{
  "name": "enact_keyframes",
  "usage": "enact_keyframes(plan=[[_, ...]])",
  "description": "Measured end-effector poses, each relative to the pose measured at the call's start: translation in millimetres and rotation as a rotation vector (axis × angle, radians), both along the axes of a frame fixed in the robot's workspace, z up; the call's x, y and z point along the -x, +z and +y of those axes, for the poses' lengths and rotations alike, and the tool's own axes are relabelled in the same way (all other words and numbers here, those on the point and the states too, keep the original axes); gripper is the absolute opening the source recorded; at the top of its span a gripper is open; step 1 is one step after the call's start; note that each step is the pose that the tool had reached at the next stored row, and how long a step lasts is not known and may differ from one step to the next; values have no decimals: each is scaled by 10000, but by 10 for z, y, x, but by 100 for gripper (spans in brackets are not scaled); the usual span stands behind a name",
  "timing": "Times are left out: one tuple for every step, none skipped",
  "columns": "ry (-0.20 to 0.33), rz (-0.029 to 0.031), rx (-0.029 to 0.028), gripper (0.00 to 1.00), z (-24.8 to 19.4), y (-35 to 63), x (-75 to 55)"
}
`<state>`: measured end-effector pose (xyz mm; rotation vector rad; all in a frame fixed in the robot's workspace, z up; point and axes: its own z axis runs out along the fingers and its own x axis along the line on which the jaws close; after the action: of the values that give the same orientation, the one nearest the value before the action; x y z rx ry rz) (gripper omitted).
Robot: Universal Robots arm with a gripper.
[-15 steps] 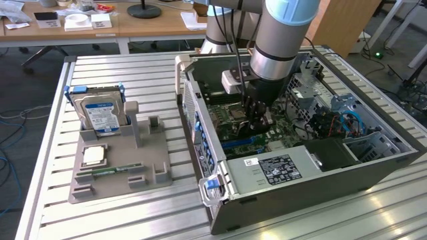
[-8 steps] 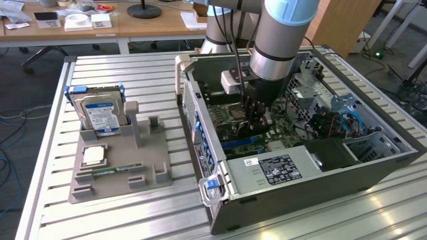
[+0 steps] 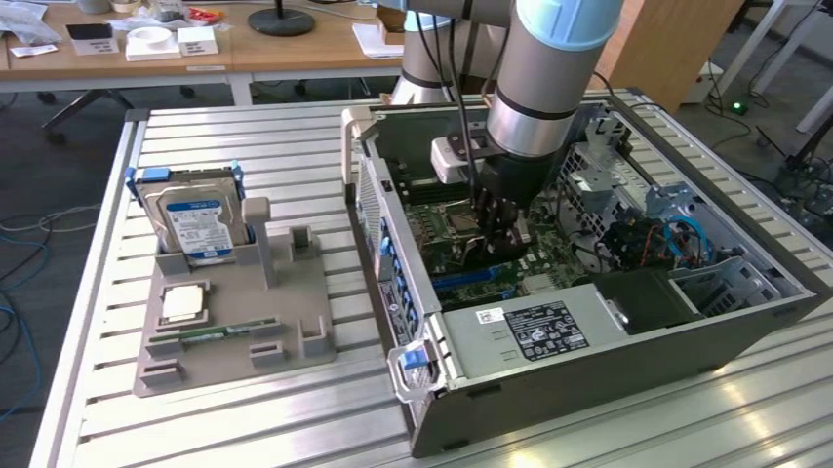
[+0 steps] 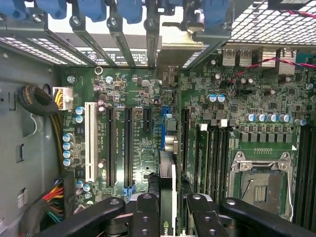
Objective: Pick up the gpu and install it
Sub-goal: 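Insert the gpu into the slot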
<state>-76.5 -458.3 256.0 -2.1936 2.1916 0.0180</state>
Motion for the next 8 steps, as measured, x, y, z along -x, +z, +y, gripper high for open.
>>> enact_keyframes(plan=[[-10,0,0,26,0,0,0],[-20,0,1,26,0,0,0],[-31,0,0,26,-1,0,0],[-35,0,1,26,-1,0,0],[-37,0,1,26,-1,0,1],[-37,0,1,26,-1,0,1],[-39,0,1,26,-1,0,3],[-42,0,1,26,-1,0,5]])
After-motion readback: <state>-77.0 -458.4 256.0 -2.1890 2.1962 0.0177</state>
